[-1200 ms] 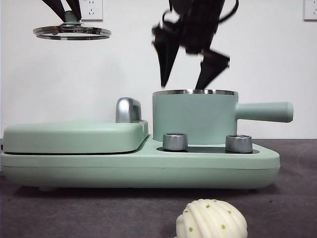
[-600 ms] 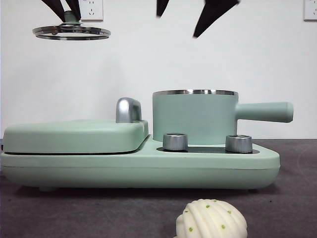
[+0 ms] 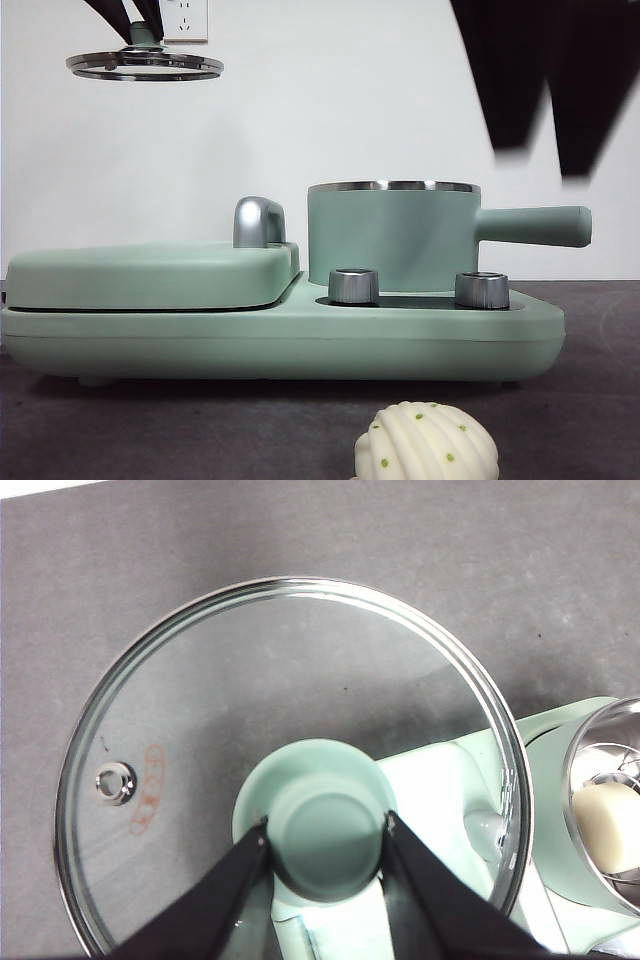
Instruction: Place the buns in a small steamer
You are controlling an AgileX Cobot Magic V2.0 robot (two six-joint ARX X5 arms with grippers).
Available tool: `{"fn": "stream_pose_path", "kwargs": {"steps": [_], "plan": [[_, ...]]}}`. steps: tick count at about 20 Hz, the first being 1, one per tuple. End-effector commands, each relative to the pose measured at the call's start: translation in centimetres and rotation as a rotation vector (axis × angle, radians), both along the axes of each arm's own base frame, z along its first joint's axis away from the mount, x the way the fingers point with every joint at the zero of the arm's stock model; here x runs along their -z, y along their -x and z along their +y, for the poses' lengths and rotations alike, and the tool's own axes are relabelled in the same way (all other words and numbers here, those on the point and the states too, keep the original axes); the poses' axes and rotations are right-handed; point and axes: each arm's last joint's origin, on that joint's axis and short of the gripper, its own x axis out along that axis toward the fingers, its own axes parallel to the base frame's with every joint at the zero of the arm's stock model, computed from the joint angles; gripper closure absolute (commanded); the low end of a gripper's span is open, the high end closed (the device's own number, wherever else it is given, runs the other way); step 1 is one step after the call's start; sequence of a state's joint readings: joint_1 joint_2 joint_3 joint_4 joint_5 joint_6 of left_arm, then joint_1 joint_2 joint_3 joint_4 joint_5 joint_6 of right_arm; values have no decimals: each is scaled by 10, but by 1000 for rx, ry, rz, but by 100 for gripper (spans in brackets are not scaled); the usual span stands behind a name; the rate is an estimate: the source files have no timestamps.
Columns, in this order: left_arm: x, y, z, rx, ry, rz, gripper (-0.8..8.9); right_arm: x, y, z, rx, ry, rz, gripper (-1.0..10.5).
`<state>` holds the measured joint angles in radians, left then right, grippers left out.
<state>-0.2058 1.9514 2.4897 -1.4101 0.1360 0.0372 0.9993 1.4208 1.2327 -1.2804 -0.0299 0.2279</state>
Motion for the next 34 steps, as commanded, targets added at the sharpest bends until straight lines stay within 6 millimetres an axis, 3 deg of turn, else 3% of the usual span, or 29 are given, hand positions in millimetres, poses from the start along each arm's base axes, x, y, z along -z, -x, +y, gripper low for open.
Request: {"fn": "stream_pose_path", "kwargs": {"steps": [1, 7, 18, 21, 23, 28, 31, 34], "plan": [[-9, 3, -1, 11, 13, -49, 798, 23, 2, 16, 26, -82, -43, 522], [-9, 3, -1, 11, 14, -49, 798, 76, 3, 15, 80, -153, -62, 523], [-9, 3, -1, 11, 14, -50, 798, 104, -13, 12, 82, -213, 24, 526], [-9, 3, -1, 11, 14, -50, 798, 106, -15, 14, 83, -222, 20, 753], [-9, 3, -1, 11, 14, -50, 798, 106, -15, 14, 83, -222, 19, 829], [-9, 3, -1, 11, 14, -51, 798, 98, -17, 17, 79, -242, 43, 829], [-9, 3, -1, 11, 14, -51, 798, 69, -24, 24, 68, -247, 43, 829], [-9, 3, -1, 11, 14, -51, 798, 24, -36, 26, 76, -251, 8, 829]]}}
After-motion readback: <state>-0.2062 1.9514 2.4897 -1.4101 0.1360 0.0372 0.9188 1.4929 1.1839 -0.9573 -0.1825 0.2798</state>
